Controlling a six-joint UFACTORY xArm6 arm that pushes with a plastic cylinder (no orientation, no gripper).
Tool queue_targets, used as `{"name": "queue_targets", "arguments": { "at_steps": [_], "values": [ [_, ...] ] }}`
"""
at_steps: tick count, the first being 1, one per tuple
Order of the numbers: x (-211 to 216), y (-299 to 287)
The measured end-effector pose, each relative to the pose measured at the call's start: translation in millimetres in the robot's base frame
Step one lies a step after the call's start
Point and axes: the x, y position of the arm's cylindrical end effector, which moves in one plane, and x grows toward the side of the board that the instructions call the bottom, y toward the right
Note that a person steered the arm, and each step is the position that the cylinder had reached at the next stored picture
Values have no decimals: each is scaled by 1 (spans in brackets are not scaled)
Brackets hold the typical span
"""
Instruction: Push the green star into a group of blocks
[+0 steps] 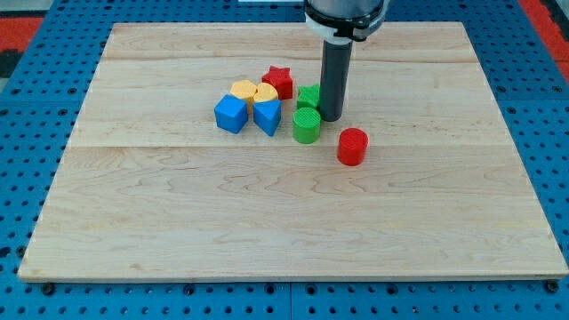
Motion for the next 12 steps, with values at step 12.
{"name": "queue_targets", "arguments": {
  "at_steps": [12],
  "values": [
    [-52,40]
  ]
}}
